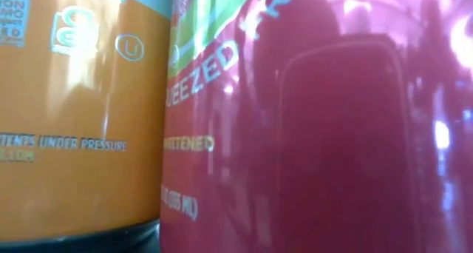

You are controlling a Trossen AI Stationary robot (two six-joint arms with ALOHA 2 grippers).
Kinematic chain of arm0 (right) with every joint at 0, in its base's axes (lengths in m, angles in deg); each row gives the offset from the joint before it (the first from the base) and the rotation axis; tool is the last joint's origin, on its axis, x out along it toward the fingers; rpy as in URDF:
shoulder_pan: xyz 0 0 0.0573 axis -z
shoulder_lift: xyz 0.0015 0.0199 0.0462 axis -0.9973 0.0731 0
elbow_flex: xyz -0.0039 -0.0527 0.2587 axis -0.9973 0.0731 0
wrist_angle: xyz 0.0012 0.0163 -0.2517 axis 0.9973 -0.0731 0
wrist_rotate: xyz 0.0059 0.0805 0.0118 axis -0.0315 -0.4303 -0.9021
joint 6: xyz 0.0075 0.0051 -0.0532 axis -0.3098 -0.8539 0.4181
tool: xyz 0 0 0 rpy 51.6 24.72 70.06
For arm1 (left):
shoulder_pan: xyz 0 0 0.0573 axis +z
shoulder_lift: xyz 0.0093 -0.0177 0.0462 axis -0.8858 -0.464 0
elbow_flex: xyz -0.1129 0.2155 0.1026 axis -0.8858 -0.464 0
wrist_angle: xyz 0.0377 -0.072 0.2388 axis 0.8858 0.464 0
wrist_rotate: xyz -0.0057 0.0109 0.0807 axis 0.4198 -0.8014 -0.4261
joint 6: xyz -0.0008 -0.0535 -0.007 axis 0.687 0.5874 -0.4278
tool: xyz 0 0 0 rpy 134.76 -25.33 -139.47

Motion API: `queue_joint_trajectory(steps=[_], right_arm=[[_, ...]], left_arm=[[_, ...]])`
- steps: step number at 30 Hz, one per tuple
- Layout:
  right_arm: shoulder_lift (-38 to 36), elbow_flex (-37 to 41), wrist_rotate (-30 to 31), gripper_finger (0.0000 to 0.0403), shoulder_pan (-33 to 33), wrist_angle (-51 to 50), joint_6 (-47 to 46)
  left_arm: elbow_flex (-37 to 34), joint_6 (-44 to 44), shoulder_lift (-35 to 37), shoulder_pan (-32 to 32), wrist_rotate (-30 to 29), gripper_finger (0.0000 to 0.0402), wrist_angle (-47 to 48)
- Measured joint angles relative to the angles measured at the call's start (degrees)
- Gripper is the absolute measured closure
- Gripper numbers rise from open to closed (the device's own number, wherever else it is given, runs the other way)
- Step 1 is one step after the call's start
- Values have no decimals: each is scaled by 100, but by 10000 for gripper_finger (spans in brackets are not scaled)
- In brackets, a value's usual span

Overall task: Sort soda cans
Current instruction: Move the right transparent bin to the center of the table

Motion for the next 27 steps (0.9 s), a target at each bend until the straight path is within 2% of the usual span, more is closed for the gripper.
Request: queue_joint_trajectory(steps=[5,12,15,20,27], right_arm=[[-1,0,0,353,1,0,0],[-2,2,0,353,2,0,0],[-2,2,0,353,1,0,0],[-1,2,0,353,1,-2,0],[-2,1,0,353,2,0,0]], left_arm=[[-443,163,542,210,-16,292,-470],[-1431,736,922,484,294,292,-2141],[-1632,949,925,499,280,292,-2616],[-1666,1511,870,495,96,292,-2855],[-1666,1499,871,495,77,292,-2845]])
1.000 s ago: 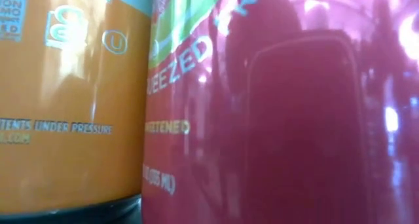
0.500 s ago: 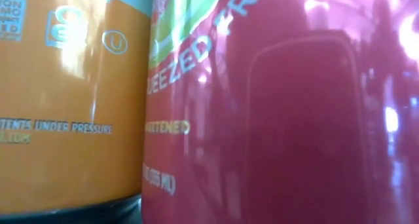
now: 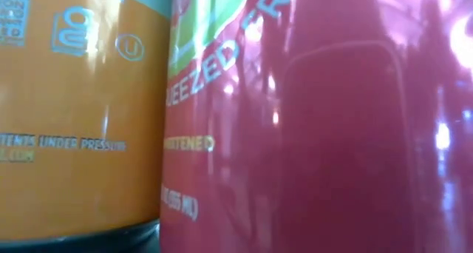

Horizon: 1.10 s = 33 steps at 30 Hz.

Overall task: Sort soda cans
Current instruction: Move the right transparent bin to the center of the table

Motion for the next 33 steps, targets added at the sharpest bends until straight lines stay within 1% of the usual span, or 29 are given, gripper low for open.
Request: queue_joint_trajectory(steps=[14,18,21,23,25,29,33], right_arm=[[0,0,25,353,0,20,36],[0,-1,373,353,0,60,86],[0,-1,767,353,0,111,67],[1,-1,768,353,3,116,-31],[1,-1,756,353,2,114,-90],[2,-1,761,353,2,144,-105],[2,1,761,353,2,356,-147]], left_arm=[[0,2,0,0,-11,292,20],[0,8,0,-59,-13,292,21],[0,112,5,-180,-13,292,-25],[0,144,11,-328,-53,292,-109],[0,142,11,-588,-412,292,-198],[0,54,11,-1226,-1360,292,-218],[-112,-50,61,-1782,-1792,292,-308]])
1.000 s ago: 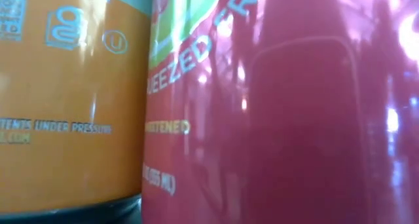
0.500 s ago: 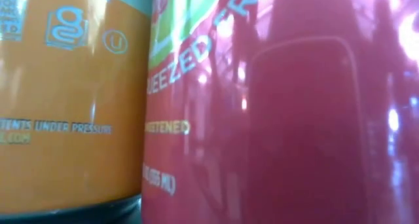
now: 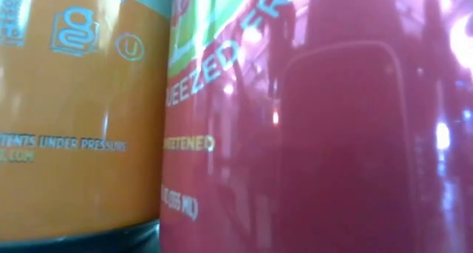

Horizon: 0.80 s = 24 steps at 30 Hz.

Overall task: Sort soda cans
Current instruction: Move the right transparent bin to the center of the table

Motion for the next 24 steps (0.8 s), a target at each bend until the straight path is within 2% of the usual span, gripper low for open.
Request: queue_joint_trajectory(steps=[3,6,9,12,15,20,24], right_arm=[[0,-70,-1,353,0,177,45],[113,-421,-1,358,-2,86,326],[469,-1028,-4,374,-2,-529,623],[1096,-1867,-25,396,-4,-1590,785],[1897,-2945,3,399,-2,-2911,871],[3364,-4699,34,402,-2,-5367,846],[4434,-5458,-51,403,-2,-7201,334]], left_arm=[[-262,46,156,-243,-133,292,-64],[-696,-185,459,-369,-128,292,-775],[-1197,-433,876,-355,-111,292,-1512],[-1663,-417,1227,-239,53,292,-1761],[-1934,-400,1372,-56,430,292,-1979],[-1952,-509,1373,386,870,292,-2020],[-1952,-556,1369,787,1358,292,-2012]])
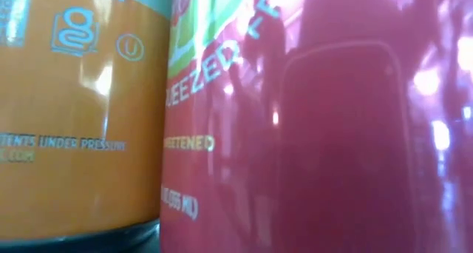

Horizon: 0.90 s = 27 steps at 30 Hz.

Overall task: Sort soda cans
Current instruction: Move the right transparent bin to the center of the table

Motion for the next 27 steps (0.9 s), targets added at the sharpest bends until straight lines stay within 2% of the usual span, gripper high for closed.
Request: queue_joint_trajectory(steps=[3,8,14,27], right_arm=[[519,-18,-285,403,0,-434,-213],[923,609,-507,403,-2,-268,-3],[814,1854,-1309,403,-2,804,-22],[1455,1816,-1321,403,-2,945,-137]], left_arm=[[-2,-38,0,246,406,292,8],[-2,-148,0,500,775,292,6],[-1,-148,-2,595,1014,292,-5],[-2,-144,-4,595,1040,292,-12]])
